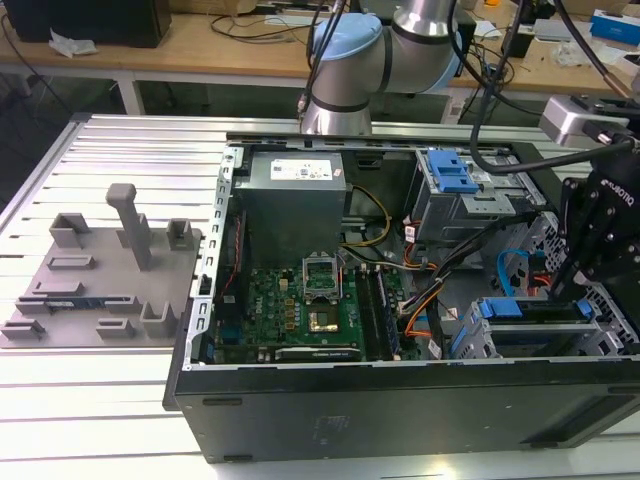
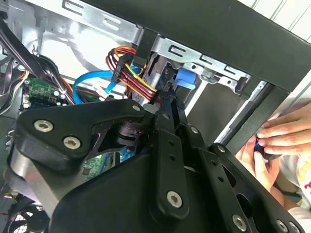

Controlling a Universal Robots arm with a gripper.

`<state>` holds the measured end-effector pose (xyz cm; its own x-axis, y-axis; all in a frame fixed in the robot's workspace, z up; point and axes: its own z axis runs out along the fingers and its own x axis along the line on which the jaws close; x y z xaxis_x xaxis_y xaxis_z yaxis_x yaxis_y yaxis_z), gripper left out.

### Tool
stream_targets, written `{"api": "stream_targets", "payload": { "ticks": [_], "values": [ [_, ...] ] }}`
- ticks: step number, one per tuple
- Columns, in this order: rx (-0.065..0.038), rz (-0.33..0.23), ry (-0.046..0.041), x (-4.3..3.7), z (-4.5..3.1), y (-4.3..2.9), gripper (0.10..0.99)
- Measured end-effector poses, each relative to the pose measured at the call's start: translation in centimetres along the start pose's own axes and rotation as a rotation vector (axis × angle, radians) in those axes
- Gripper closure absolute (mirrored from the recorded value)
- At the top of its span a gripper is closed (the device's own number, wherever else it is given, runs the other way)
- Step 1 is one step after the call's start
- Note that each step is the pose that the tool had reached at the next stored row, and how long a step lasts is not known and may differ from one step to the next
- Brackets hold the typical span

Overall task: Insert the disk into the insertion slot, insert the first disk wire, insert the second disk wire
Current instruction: 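Insert the first disk wire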

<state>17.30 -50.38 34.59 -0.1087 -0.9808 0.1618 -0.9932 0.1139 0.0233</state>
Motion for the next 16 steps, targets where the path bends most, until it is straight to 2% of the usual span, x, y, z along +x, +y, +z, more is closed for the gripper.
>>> {"api": "stream_targets", "payload": {
  "ticks": [1, 2, 3, 4, 6, 10, 16],
  "values": [
    [0.000, 0.000, 0.0027, -0.14, -0.02, 0.01, 0.922],
    [0.002, 0.001, 0.0125, -0.30, -0.05, 0.03, 0.922],
    [0.013, 0.004, 0.0262, -0.38, -0.06, 0.05, 0.922],
    [0.026, 0.008, 0.0301, -0.43, -0.05, 0.07, 0.922],
    [0.033, 0.014, 0.0296, -0.53, -0.02, 0.15, 0.922],
    [0.032, 0.034, 0.0265, -0.59, 0.05, 0.38, 0.922],
    [0.032, 0.035, 0.0276, -0.85, 0.00, 0.51, 0.922]
  ]
}}
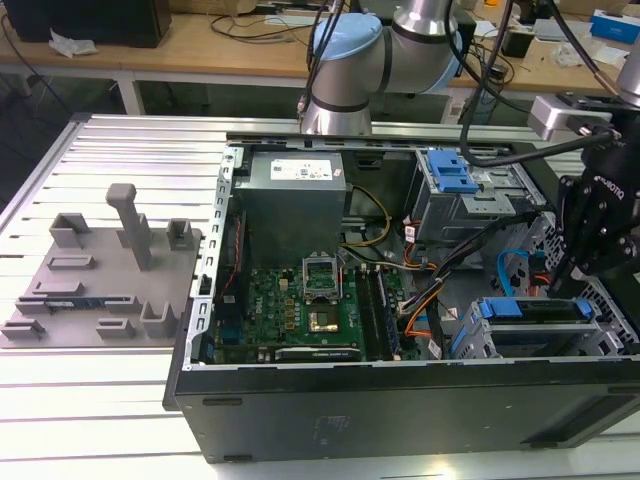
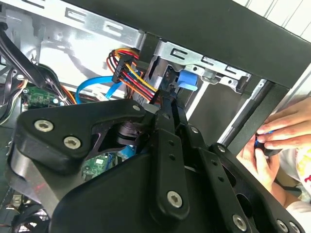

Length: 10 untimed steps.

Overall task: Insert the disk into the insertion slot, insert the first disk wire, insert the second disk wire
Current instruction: 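Insert the first disk wire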

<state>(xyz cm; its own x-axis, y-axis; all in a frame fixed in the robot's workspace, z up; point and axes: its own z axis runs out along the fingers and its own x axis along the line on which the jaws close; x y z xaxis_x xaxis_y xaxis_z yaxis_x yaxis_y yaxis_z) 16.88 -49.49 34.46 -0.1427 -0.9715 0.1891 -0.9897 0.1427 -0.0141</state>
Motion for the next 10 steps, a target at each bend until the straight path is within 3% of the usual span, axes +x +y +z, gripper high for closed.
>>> {"api": "stream_targets", "payload": {
  "ticks": [10],
  "values": [
    [-0.007, 0.039, 0.0006, 0.01, 0.00, 0.02, 0.922]
  ]
}}
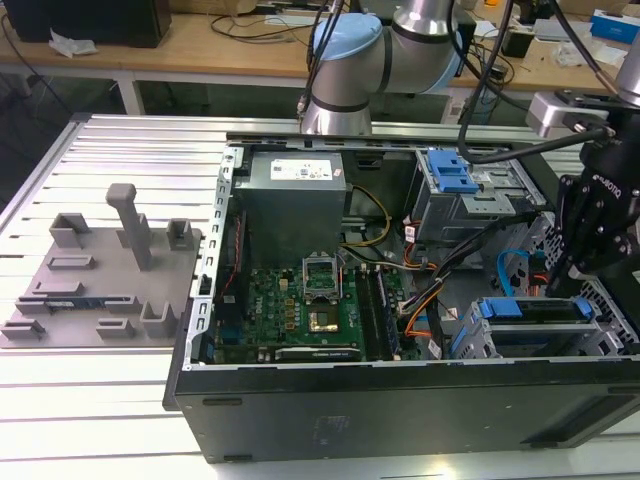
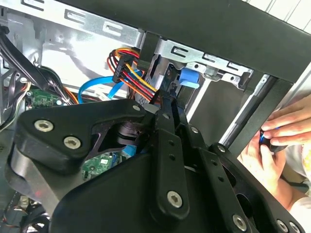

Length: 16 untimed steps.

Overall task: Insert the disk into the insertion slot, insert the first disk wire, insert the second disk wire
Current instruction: 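Insert the first disk wire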

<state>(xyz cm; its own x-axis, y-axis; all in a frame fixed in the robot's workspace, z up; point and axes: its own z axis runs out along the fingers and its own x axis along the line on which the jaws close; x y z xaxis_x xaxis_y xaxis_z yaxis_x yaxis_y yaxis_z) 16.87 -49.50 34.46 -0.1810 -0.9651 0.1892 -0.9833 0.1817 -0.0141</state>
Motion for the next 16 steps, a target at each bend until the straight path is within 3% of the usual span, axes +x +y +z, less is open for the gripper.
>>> {"api": "stream_targets", "payload": {
  "ticks": [16],
  "values": [
    [0.000, -0.004, -0.0017, 0.49, 0.10, -0.10, 0.922]
  ]
}}
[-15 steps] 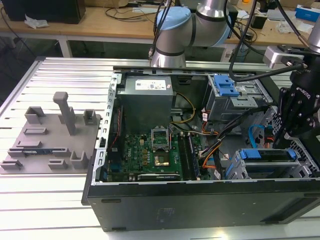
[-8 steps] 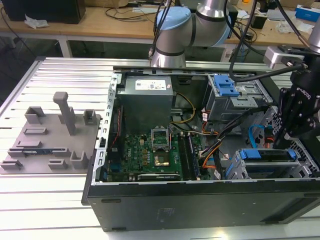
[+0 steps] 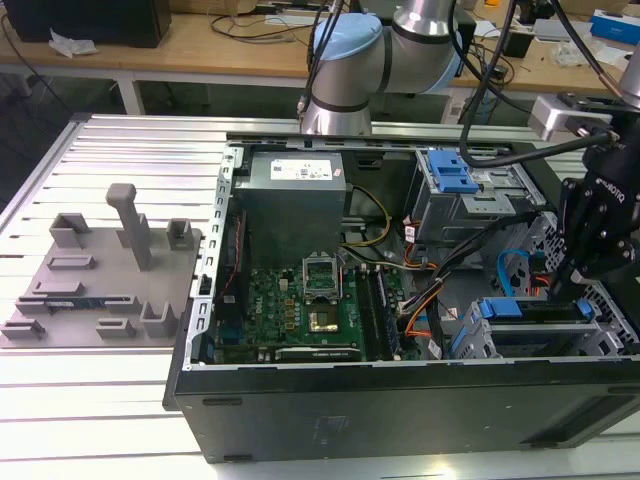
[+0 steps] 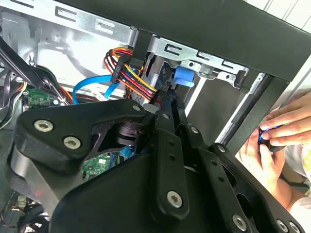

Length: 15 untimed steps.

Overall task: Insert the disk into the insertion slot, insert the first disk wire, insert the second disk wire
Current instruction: 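Insert the first disk wire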

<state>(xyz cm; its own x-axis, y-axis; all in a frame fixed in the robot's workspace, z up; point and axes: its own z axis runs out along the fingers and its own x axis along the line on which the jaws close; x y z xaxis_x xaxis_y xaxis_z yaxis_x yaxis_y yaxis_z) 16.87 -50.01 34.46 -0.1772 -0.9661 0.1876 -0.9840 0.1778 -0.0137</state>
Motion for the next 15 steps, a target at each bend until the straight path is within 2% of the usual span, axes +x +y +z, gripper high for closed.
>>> {"api": "stream_targets", "payload": {
  "ticks": [15],
  "values": [
    [0.000, 0.000, 0.0001, 0.31, 0.07, -0.06, 0.922]
  ]
}}
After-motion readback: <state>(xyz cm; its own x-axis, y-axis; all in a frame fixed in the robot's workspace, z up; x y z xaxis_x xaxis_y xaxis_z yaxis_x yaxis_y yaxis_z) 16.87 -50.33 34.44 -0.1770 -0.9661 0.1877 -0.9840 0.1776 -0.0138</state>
